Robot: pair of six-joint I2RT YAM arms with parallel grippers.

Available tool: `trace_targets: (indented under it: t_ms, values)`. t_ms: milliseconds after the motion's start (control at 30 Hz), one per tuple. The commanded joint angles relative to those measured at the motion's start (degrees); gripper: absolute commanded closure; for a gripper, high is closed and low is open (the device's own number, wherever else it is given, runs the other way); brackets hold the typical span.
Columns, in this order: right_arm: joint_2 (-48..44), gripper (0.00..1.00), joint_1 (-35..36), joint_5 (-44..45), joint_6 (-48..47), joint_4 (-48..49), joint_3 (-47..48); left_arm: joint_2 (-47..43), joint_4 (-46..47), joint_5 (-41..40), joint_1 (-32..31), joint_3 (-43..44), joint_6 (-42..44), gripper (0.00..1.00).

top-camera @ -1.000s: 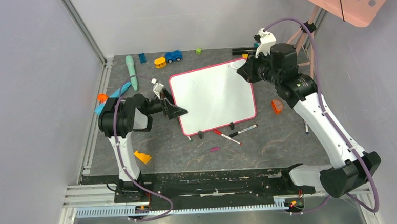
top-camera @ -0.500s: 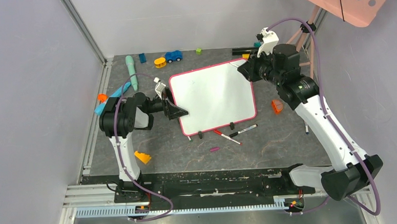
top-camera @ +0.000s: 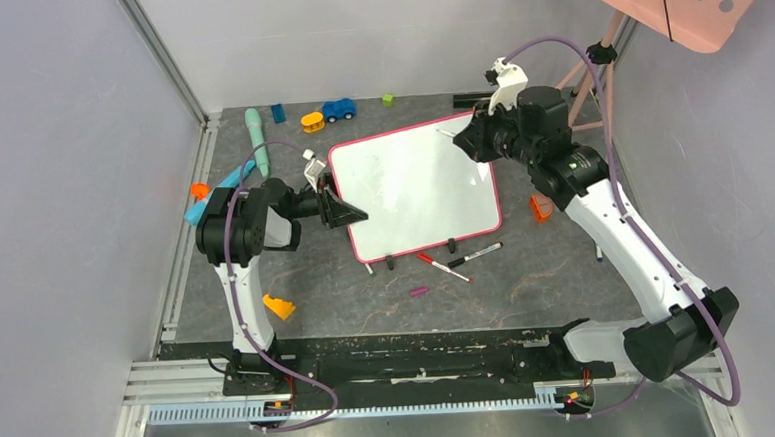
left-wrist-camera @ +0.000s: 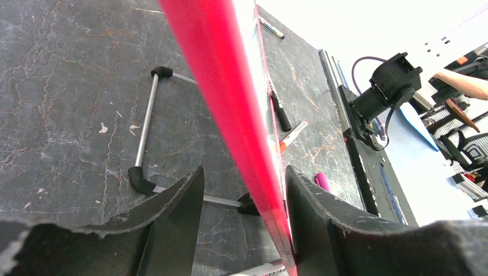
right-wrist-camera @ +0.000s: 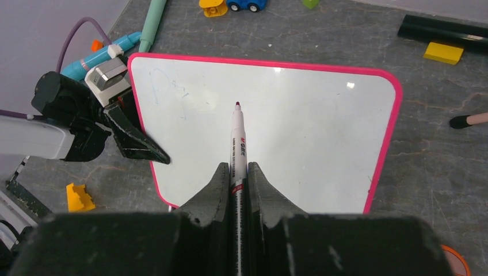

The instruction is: Write a sentence on the whiteboard

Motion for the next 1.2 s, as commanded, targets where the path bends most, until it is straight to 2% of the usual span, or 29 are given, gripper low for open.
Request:
trace_targets:
  t_ms: [0, 100, 200, 267, 367, 467, 600, 633, 700, 767, 867, 967, 1033, 1100, 1167]
  values:
    - [1.8, 1.00, 1.8, 0.3, -0.4, 1.4, 3.8, -0.6, 4.1, 0.4, 0.1, -0.8, 2.8, 0.41]
    - [2.7, 1.00, 2.9, 0.6, -0.8, 1.3, 4.7, -1.4, 4.1, 0.7, -0.1, -1.5, 4.1, 0.34]
    - [3.4, 1.00, 4.0, 0.6, -1.2, 1.1, 5.1, -2.4, 4.1, 1.4, -0.5, -2.2, 5.1, 0.16]
    - [3.9, 1.00, 4.7, 0.6, -1.5, 0.9, 5.6, -3.2, 4.1, 0.8, -0.5, -2.8, 5.3, 0.11]
    - [4.4, 1.00, 5.4, 0.7, -1.7, 0.8, 5.9, -5.1, 4.1, -2.3, -0.5, -5.6, 8.1, 0.09]
    - [4.7, 1.00, 5.8, 0.7, -1.7, 0.8, 6.3, -7.3, 4.1, -7.2, -0.5, -9.5, 11.2, 0.17]
    - [4.4, 1.00, 6.5, 0.8, -1.7, 1.1, 5.7, -4.7, 4.1, -4.5, -0.8, -5.4, 6.4, 0.26]
    - [4.3, 1.00, 6.6, 0.9, -1.7, 1.1, 5.5, -4.0, 4.1, -4.3, -0.8, -4.4, 4.9, 0.30]
    - [4.1, 1.00, 6.8, 0.9, -1.7, 1.2, 5.3, -3.5, 4.1, -5.4, -0.9, -4.0, 3.8, 0.45]
    - [4.0, 1.00, 7.1, 1.1, -1.6, 1.2, 5.3, -4.2, 4.1, -5.4, -1.0, -5.0, 4.6, 0.46]
    - [3.7, 1.00, 7.5, 1.5, -1.7, 1.5, 4.8, -5.5, 4.1, -5.1, -1.1, -6.7, 6.6, 0.37]
    - [2.9, 1.00, 7.9, 2.2, -1.4, 2.0, 3.9, -6.5, 4.1, -4.7, -1.6, -7.6, 8.0, 0.42]
    - [2.4, 1.00, 8.2, 2.7, -1.2, 2.4, 3.1, -6.9, 4.1, -4.1, -1.8, -7.9, 8.8, 0.52]
    - [1.9, 1.00, 8.5, 3.1, -1.2, 2.6, 2.5, -7.6, 4.1, -3.8, -2.2, -8.5, 9.6, 0.70]
    - [1.8, 1.00, 8.8, 3.5, -1.2, 2.8, 2.1, -8.3, 4.1, -3.2, -2.5, -9.0, 10.5, 0.81]
